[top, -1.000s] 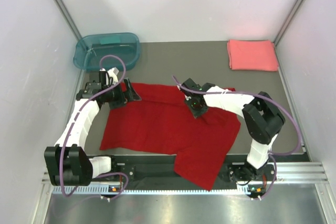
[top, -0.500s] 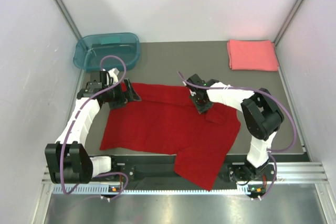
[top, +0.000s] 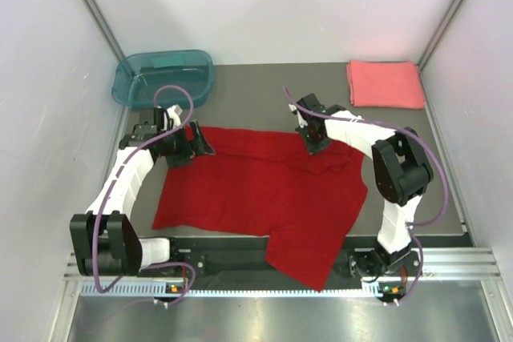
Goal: Fold and stack the t-shirts
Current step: Fold the tshirt
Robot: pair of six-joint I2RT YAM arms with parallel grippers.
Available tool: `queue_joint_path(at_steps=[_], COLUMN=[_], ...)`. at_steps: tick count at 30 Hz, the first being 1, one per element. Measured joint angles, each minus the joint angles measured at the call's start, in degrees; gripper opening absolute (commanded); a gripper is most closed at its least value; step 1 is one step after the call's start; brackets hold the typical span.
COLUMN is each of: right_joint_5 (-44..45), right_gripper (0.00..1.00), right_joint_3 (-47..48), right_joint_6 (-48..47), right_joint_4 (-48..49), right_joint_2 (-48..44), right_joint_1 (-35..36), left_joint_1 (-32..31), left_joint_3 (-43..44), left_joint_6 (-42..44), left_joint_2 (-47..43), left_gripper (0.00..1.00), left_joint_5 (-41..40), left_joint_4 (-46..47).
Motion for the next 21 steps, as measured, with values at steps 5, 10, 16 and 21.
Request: queue_joint_path(at_steps=[5, 10, 16, 21], right_joint_5=[-1.66, -2.47, -4.26, -5.44], right_gripper=[0.03, 0.23, 0.26, 0.33], right_joint_3=[4.11, 6.69, 2.51, -2.62], right_joint_6=[0.02, 0.83, 1.18, 1.64], right_joint_4=[-0.22, -2.14, -3.52, -3.15], right_joint_2=[3.98, 4.35, -3.39, -5.62], right_joint_1=[-3.1, -3.69, -0.59, 3.3], left_joint_1=[0.0, 0.02, 0.15, 0.22], left_joint_3=[0.0, 0.0, 0.0, 0.0], left_joint_6=[-0.02, 0.02, -0.02, -0.68], left_joint_2=[0.76, 1.2, 1.6, 1.7], left_gripper=[0.98, 0.99, 0.99, 0.96], left_joint_5=[0.04, 0.07, 0.2, 1.44], left_joint_4=[0.02, -0.04, -0.55, -0.46])
